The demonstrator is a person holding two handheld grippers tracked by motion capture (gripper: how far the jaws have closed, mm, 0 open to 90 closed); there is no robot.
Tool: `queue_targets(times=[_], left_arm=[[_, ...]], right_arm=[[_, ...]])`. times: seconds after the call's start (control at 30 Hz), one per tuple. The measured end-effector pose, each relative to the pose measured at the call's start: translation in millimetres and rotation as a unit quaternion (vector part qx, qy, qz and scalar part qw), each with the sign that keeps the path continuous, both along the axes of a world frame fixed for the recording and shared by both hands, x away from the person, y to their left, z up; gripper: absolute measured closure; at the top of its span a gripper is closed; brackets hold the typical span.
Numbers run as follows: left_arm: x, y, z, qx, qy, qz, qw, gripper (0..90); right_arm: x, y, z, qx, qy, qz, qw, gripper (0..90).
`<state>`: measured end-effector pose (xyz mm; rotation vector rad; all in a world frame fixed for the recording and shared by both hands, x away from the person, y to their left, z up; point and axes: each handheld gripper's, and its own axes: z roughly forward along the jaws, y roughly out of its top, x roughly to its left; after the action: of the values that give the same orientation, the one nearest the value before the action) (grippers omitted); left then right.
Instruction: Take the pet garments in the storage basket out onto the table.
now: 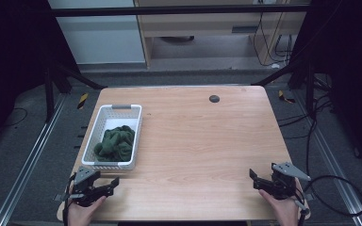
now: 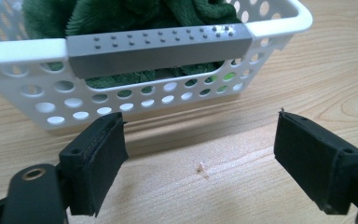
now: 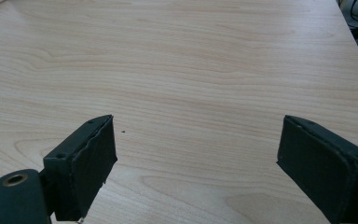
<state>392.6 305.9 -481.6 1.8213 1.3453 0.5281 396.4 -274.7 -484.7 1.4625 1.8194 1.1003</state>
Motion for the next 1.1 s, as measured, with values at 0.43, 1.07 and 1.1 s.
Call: queue_targets(times=[0.43,1.07,1.1], left_arm=[[-8.7,6.6,12.7,-0.023,-0.021,0.009,0.9995,16.8],[-11.2,12.0,35.7,-0.038,-0.054,0.015,0.9977,16.7],[-11.1,11.9,36.4,-0.038,-0.056,0.015,0.9976,16.9]], right_arm=[[-3.0,4.6,0.4,-0.01,0.001,0.007,0.9999,11.2],[-3.1,8.2,-0.7,-0.019,0.002,0.016,0.9997,10.8],[-3.2,8.3,-0.7,-0.019,0.002,0.016,0.9997,10.8]])
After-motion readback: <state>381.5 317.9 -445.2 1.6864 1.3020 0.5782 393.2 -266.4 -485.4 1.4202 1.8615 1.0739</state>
